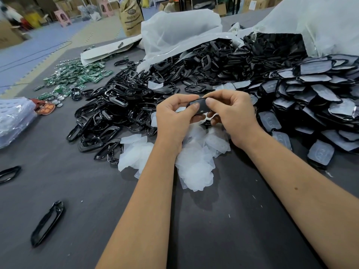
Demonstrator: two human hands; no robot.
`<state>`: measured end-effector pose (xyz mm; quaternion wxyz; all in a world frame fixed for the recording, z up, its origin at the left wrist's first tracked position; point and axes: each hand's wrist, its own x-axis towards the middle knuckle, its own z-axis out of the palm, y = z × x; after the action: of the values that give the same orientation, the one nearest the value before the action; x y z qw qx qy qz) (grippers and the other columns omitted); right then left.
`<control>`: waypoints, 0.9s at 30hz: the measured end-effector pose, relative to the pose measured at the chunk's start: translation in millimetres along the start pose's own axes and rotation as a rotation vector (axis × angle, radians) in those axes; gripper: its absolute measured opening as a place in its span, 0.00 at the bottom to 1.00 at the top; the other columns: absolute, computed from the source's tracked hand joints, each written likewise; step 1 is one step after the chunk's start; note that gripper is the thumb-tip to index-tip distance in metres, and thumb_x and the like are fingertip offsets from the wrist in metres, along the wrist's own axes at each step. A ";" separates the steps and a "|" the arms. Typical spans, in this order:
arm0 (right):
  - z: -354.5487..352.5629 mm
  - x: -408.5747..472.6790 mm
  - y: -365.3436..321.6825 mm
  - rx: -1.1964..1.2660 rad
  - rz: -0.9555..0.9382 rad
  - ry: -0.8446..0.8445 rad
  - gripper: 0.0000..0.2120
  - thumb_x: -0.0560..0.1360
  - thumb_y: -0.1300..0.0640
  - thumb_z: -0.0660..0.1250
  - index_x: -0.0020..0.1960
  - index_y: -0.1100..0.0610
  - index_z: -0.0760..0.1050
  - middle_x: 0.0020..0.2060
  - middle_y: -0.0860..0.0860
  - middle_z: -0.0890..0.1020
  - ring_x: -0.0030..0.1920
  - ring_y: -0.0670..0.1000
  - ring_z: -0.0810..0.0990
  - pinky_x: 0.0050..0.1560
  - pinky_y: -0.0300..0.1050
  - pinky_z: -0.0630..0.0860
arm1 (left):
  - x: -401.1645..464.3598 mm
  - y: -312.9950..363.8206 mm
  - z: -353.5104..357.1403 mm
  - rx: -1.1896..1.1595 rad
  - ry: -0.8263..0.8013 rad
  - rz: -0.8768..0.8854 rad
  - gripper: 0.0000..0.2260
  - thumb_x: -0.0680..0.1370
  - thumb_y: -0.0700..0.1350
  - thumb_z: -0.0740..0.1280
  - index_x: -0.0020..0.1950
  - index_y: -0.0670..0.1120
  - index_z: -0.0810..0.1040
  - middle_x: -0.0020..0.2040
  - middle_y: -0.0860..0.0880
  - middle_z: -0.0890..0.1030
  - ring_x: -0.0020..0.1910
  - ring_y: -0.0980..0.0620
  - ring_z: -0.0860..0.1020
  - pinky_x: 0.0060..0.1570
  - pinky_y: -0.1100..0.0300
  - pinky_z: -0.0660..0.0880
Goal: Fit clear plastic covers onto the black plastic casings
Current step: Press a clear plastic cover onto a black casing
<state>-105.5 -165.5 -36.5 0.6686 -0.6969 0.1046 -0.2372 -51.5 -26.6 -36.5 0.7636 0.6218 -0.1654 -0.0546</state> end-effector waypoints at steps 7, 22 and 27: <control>0.0 -0.8 -1.6 0.037 0.019 0.004 0.06 0.77 0.66 0.71 0.47 0.58 0.85 0.35 0.52 0.85 0.32 0.46 0.80 0.27 0.39 0.73 | -2.1 1.5 1.6 -0.035 -0.053 0.008 0.07 0.76 0.27 0.70 0.47 0.38 0.83 0.43 0.41 0.86 0.41 0.41 0.87 0.42 0.54 0.84; -0.5 2.7 -4.3 0.179 0.104 -0.053 0.14 0.85 0.65 0.59 0.53 0.64 0.84 0.39 0.60 0.83 0.31 0.49 0.80 0.27 0.38 0.74 | -0.4 0.6 2.7 0.010 0.055 -0.034 0.07 0.78 0.30 0.71 0.50 0.41 0.85 0.47 0.35 0.86 0.36 0.45 0.86 0.37 0.62 0.81; -0.5 2.5 -3.1 0.150 0.083 -0.045 0.11 0.84 0.65 0.61 0.53 0.63 0.84 0.38 0.58 0.84 0.33 0.50 0.81 0.29 0.39 0.75 | 0.8 -0.8 2.5 0.016 0.068 -0.038 0.07 0.78 0.31 0.71 0.50 0.42 0.86 0.47 0.36 0.86 0.36 0.45 0.86 0.38 0.61 0.82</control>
<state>-104.1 -166.9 -32.9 0.7305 -0.6450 0.1003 -0.2008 -51.4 -29.3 -36.7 0.7625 0.6325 -0.1281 -0.0466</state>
